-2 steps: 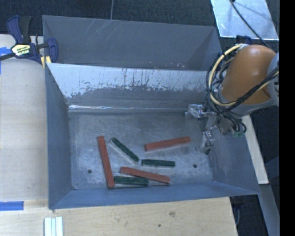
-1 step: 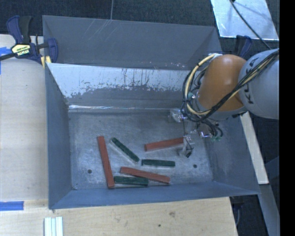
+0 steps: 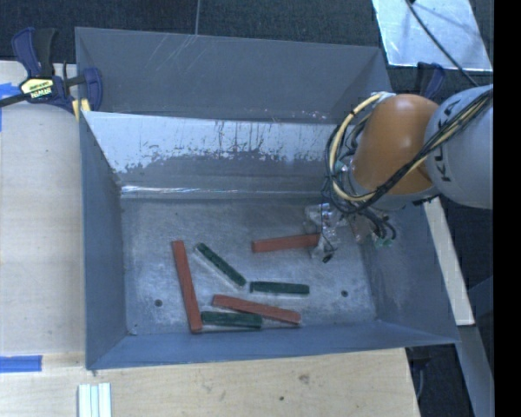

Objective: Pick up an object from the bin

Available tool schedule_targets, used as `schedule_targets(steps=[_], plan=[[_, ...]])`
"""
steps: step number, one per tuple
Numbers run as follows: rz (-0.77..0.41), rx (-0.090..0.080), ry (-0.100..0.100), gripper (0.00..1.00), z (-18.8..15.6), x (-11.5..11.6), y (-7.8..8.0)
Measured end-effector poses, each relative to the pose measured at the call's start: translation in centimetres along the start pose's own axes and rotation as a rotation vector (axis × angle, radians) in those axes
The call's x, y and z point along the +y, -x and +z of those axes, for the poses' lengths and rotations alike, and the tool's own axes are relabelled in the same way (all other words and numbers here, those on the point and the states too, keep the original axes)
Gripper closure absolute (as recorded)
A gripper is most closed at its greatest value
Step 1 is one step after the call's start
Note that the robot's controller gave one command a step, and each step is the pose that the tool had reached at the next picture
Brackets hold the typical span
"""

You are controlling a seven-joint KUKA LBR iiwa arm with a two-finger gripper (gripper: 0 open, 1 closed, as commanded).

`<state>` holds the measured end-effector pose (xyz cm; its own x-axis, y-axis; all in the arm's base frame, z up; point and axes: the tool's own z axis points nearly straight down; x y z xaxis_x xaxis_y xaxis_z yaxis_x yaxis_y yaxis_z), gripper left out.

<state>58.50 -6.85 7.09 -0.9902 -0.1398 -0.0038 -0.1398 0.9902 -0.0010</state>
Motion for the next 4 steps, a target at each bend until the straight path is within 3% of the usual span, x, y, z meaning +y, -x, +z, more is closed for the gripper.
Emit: schedule_targets(steps=[1,2,3,4], plan=[[0.163,-0.01,-0.001,1.0,-16.5,1.2,3.1],[0.162,0.0,0.0,0.0,-15.9,1.2,2.9],[0.022,0.008,0.002,0.0,0.5,2.0,0.5],[0.021,-0.001,0.0,1.0,0.0,1.9,0.8]])
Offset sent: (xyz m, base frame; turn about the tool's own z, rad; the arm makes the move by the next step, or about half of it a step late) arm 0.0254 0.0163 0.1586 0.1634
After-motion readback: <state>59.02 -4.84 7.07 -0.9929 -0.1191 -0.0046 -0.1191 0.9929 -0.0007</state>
